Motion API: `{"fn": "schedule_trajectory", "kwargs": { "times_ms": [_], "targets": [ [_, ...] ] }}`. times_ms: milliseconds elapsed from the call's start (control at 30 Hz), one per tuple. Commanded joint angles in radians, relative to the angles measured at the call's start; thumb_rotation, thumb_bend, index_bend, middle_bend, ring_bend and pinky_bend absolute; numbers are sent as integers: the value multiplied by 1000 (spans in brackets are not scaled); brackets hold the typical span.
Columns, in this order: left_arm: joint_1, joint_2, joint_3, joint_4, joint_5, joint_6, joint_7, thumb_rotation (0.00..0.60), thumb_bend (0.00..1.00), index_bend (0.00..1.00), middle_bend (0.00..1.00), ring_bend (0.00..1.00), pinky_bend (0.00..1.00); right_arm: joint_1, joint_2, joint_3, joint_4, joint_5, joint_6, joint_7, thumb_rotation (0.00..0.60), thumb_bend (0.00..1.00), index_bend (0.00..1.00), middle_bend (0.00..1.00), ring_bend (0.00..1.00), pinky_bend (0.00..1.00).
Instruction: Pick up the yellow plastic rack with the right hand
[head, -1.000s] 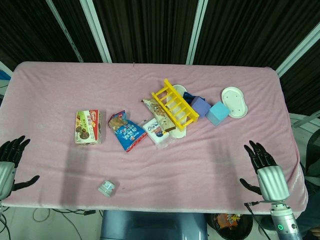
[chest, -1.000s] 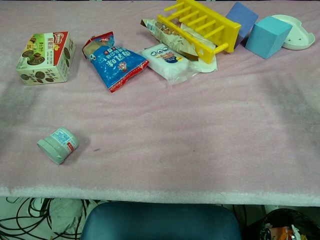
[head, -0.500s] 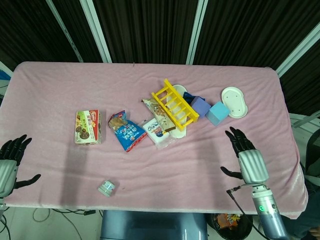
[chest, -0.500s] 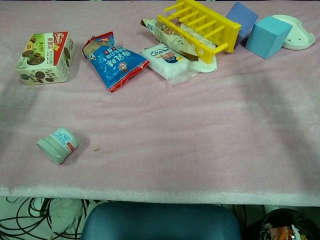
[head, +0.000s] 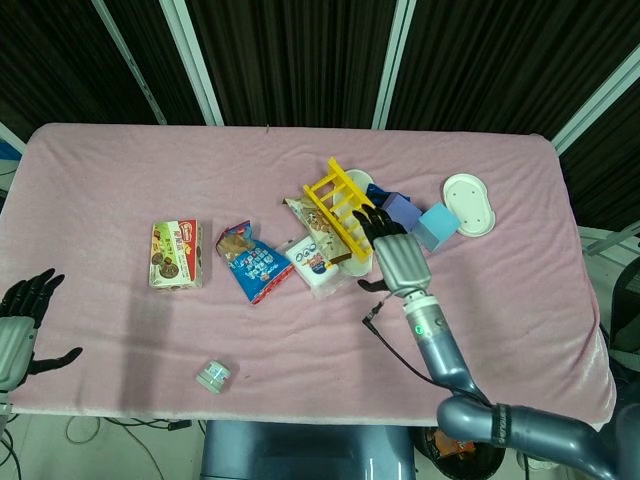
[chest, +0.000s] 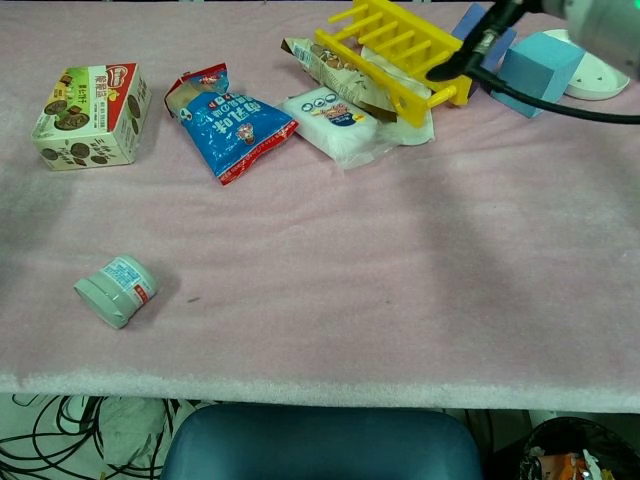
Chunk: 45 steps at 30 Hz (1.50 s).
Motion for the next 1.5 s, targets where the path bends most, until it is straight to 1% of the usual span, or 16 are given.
{"fn": "schedule_trajectory", "kwargs": {
  "times_ms": [33,233,433,600,867,933,1000,1067,1133,1233,1400,1500],
  "targets": [
    [-3,2,-2,-2,-6,-6,2,600,0,0,0,0,0,147,-152,74,242,125,-87,-87,600,101,5,0,0,227],
    [-7,0,-8,-6,-27,-18,4,600,0,0,0,0,0,287,-261,126,507,179,-145,-85,600,101,5,0,0,226],
    [-10,-2,-11,-11,-40,-27,13,600,0,0,0,0,0,388,-323,154,729,199,-206,-57,600,100,5,0,0,227],
    [-10,-2,-12,-15,-47,-31,17,600,0,0,0,0,0,435,-358,158,874,218,-258,-34,600,100,5,0,0,226],
    [-11,-4,-13,-19,-54,-33,29,600,0,0,0,0,0,479,-409,159,1070,254,-342,-14,600,103,5,0,0,226],
    [-11,-5,-13,-19,-56,-34,32,600,0,0,0,0,0,489,-419,159,1114,262,-361,-16,600,120,5,0,0,226],
    [-12,-5,-14,-19,-57,-35,35,600,0,0,0,0,0,497,-429,164,1150,272,-380,-13,600,160,5,5,1,226],
    [-12,-6,-14,-20,-58,-35,36,600,0,0,0,0,0,501,-435,165,1172,279,-395,-17,600,218,20,42,20,226],
    [-12,-6,-14,-20,-59,-35,37,600,0,0,0,0,0,502,-440,162,1192,283,-410,-25,600,248,63,92,59,226],
    [-12,-7,-14,-20,-59,-35,38,600,0,0,0,0,0,502,-447,161,1216,294,-435,-37,600,258,120,136,100,235],
    [-12,-6,-14,-20,-58,-33,36,600,0,0,0,0,0,502,-453,164,1230,305,-446,-45,600,257,172,207,175,266],
    [-12,-6,-14,-20,-58,-34,36,600,0,0,0,0,0,509,-453,169,1238,311,-451,-50,600,257,259,314,287,347]
  ]
}}
